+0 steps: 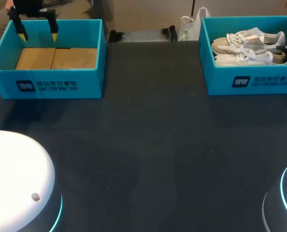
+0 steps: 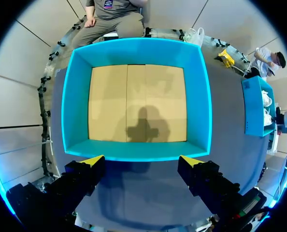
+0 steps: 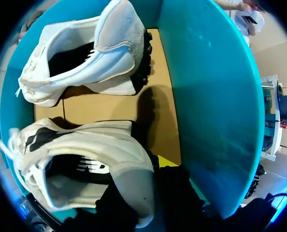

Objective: Take the shoe out of the shoebox, open the shoe tongue, remove and reinsert the insole, then place the shoe into the shoebox

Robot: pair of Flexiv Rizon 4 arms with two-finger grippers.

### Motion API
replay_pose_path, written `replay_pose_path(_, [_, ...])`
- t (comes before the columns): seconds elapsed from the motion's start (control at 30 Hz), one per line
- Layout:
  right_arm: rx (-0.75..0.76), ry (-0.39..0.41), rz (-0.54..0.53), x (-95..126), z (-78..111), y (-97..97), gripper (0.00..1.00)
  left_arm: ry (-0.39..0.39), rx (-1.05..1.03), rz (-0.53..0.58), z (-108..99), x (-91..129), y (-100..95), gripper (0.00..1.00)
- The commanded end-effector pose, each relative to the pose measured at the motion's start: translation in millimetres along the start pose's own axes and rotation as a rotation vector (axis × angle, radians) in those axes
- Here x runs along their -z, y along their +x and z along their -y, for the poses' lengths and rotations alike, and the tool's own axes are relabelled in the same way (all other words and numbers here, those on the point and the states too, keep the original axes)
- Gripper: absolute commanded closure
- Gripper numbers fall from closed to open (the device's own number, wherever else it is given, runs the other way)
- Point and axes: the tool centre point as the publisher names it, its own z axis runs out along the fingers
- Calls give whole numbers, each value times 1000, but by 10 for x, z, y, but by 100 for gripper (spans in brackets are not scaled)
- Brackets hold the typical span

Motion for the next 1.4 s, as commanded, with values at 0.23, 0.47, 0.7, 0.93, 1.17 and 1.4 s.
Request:
replay_pose_path(0.23, [-87,-12,36,203,-42,-117,100,0,0,0,0,0,1,0])
replay_pose_path(0.47, [-99,-64,49,559,-74,-132,100,0,0,0,0,0,1,0])
replay_pose_path(0.7, [-108,-102,58,914,-53,-181,100,0,0,0,0,0,1,0])
replay_pose_path(0.93, [-114,-140,86,1235,-29,-336,100,0,0,0,0,0,1,0])
replay_pose_path(1.17, [-83,-138,148,1637,89,-296,100,0,0,0,0,0,1,0])
replay_pose_path(1.4, [-106,-191,168,2180,235,-246,100,0,0,0,0,0,1,0])
